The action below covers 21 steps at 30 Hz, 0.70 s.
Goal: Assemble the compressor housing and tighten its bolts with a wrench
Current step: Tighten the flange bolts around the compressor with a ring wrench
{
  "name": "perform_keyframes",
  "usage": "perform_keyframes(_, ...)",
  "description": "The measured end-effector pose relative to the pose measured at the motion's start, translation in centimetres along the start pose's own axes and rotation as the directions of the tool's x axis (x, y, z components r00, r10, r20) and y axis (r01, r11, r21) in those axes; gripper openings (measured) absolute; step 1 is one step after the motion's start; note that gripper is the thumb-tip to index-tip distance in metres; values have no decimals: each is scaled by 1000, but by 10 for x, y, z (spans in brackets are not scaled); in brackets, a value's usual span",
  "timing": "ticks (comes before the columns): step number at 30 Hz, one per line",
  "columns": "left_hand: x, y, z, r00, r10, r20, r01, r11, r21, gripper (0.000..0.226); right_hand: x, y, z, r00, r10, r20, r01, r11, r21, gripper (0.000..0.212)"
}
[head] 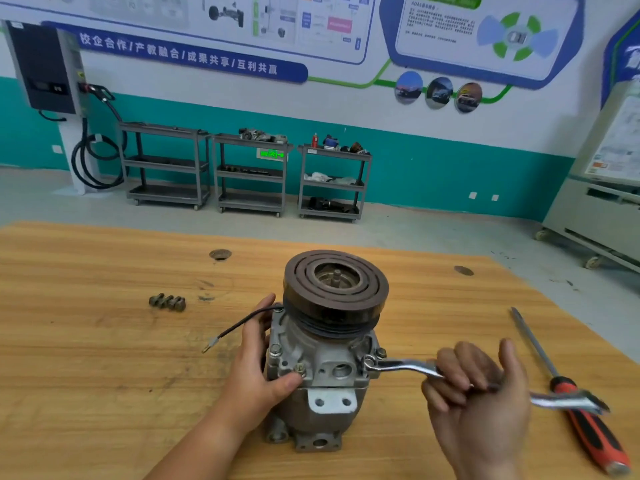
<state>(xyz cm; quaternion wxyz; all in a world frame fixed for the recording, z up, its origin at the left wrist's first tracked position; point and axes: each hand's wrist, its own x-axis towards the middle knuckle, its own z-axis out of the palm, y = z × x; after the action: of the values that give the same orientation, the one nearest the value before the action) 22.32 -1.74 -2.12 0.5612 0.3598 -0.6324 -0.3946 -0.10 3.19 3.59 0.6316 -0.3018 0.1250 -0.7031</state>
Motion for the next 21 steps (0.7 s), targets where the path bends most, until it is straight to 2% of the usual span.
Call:
perform_keyframes(1,0,1,1,1000,8,0,-8,1000,10,119,-13,5,4,992,-70,107,60,994,87,52)
perform_keyframes(2,0,3,1,1000,14,-2,-14,1000,18,118,-22,11,8,986,-117,115,113,993,42,56)
perform_keyframes(3,-1,5,1,1000,18,-2,-18,1000,26,117,-32,18,8,987,-139,80,151,972,-179,58)
perform_keyframes(4,-1,7,2,1000,18,-4,-18,999,38,116,-41,23,3,985,-163,57,168,835,-524,51)
perform_keyframes(5,-2,8,2,1000,14,-5,-14,998,55,117,-50,29,5,983,-174,51,150,622,-768,47)
perform_keyframes(6,-4,9,3,1000,12,-11,-11,997,75,118,-54,38,10,967,-213,139,224,454,-862,43)
perform_keyframes(7,-5,11,2,1000,6,-14,-5,996,88,118,-53,43,15,941,-283,187,289,376,-881,44)
perform_keyframes(8,-7,13,2,1000,-23,-19,25,994,102,117,-54,48,19,929,-331,163,287,371,-883,48)
perform_keyframes(9,-10,16,2,997,-70,-34,73,991,113,111,-59,51,18,938,-331,106,250,431,-867,44)
perform_keyframes(10,-14,19,1,991,-115,-65,123,982,143,101,-62,47,10,956,-289,43,213,590,-779,42)
perform_keyframes(11,-22,22,1,982,-151,-114,170,969,179,90,-63,40,8,968,-241,75,238,774,-586,39)
perform_keyframes(12,-31,26,1,967,-187,-176,221,954,204,82,-61,34,9,962,-163,218,216,944,-249,39)
perform_keyframes(13,-42,29,2,948,-192,-252,245,949,196,75,-56,26,19,950,-97,296,106,994,-15,43)
perform_keyframes(15,-65,39,10,924,-85,-372,154,975,162,45,-58,0,34,994,-57,97,60,998,-28,35)
perform_keyframes(17,-80,57,21,924,18,-383,31,992,121,39,-59,-11,28,993,-26,111,39,993,-116,27)
perform_keyframes(19,-87,70,34,977,-5,-212,6,1000,7,40,-61,-12,27,970,12,244,17,993,-118,24)
perform_keyframes(21,-83,86,46,999,-47,-5,47,998,-44,37,-61,-14,27,940,84,330,-40,990,-138,24)
